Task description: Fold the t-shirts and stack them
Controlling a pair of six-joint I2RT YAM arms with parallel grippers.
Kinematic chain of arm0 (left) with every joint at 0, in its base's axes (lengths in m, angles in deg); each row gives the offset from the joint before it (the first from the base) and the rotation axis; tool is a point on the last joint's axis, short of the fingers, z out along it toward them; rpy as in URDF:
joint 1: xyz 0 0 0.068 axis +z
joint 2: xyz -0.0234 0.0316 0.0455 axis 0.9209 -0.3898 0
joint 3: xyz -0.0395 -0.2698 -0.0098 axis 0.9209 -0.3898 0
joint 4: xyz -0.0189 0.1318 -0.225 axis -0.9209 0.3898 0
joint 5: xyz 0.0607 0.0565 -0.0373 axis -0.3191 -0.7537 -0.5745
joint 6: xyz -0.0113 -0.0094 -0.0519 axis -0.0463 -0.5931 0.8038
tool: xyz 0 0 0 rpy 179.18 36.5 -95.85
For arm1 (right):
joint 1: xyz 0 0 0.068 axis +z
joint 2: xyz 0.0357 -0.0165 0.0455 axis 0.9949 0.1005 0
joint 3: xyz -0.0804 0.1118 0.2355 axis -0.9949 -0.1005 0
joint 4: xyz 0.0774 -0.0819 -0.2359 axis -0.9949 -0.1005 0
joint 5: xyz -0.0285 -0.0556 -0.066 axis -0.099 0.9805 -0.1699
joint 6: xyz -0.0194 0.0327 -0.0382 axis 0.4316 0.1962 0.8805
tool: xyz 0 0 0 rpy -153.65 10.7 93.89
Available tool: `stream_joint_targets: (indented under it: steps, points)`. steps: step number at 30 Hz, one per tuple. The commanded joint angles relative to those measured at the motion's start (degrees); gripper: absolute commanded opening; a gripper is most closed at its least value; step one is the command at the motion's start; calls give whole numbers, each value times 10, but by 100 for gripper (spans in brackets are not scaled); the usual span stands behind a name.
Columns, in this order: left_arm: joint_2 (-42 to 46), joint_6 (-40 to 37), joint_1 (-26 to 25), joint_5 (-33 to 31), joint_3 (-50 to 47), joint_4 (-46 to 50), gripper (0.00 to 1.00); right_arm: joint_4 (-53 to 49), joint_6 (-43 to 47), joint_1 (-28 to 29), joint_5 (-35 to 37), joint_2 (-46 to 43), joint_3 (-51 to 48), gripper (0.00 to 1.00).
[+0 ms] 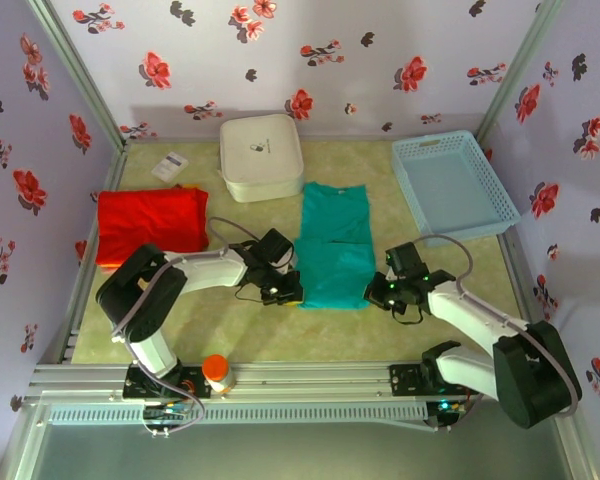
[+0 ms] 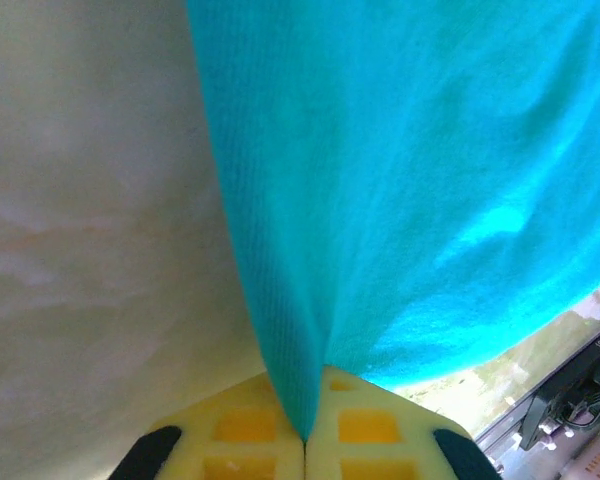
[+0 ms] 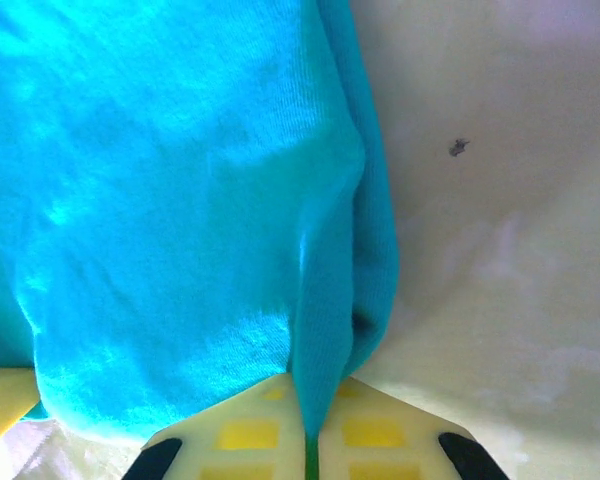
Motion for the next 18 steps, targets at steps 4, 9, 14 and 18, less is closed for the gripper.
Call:
stream_joint_targets:
  steps: [4, 9, 14, 18]
  points:
    - [45, 8, -5, -12, -24, 10, 2, -27, -13, 11, -3, -18, -1, 7]
    - [71, 22, -15, -15, -36, 37, 0, -68, -24, 29, 8, -60, 0, 7]
    - [124, 67, -47, -35, -72, 30, 0, -121, -59, 48, 22, -114, 2, 4]
    - [173, 115, -56, -39, -76, 50, 0, -172, -88, 63, 39, -166, 25, 3]
